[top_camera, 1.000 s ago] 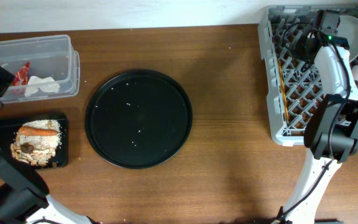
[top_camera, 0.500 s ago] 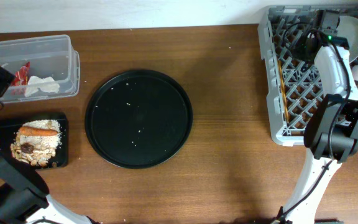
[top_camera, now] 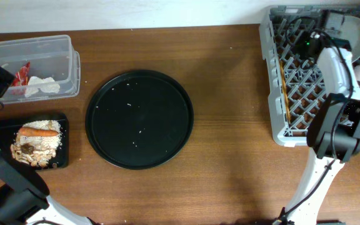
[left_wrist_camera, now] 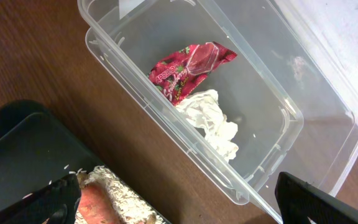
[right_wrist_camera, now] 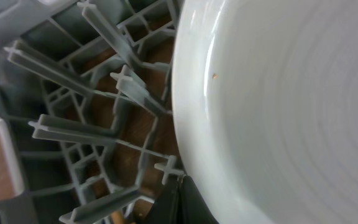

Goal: Sort waste into correct bins and load items into the dishwasher rack
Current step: 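Lower the plate upright into the rack slots and release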

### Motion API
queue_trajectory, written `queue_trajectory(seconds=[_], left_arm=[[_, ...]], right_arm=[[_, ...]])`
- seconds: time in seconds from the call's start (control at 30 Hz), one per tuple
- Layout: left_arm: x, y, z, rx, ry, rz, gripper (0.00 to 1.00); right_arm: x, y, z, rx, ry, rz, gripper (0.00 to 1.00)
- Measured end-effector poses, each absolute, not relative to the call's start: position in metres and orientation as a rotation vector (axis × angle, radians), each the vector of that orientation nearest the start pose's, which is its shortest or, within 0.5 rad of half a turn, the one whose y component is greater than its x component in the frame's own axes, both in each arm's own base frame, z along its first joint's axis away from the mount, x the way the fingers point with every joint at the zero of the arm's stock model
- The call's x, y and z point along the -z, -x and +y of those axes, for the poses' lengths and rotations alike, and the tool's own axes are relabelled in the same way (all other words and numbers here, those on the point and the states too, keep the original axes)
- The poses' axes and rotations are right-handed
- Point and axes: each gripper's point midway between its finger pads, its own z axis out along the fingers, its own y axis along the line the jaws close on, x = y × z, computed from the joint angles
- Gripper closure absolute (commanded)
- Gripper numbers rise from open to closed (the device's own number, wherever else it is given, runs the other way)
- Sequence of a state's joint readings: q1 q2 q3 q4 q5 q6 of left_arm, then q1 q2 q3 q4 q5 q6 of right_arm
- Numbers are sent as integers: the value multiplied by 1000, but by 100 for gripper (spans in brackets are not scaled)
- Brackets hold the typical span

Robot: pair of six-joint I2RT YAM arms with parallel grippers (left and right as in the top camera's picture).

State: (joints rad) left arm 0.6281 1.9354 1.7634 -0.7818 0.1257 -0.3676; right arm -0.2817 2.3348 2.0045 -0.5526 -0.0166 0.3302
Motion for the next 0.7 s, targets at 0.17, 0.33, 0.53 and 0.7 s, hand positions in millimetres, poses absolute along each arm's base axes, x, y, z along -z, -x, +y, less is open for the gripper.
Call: queue_trajectory(seconds=[0.17, 0.33, 0.53, 0.7], left_arm=[[-178, -423, 281, 53, 1156, 2233, 1], [-178, -423, 281, 53, 1156, 2233, 1], [-178, -423, 281, 53, 1156, 2233, 1], [-178, -423, 281, 53, 1156, 2233, 1]], right_arm=[[-88, -581, -169, -82, -785, 2353, 96], [-86, -577, -178, -31, -803, 2354, 96], [-83, -570, -186, 40, -832, 2365, 96], [-81, -567, -186, 43, -836, 2378, 96]])
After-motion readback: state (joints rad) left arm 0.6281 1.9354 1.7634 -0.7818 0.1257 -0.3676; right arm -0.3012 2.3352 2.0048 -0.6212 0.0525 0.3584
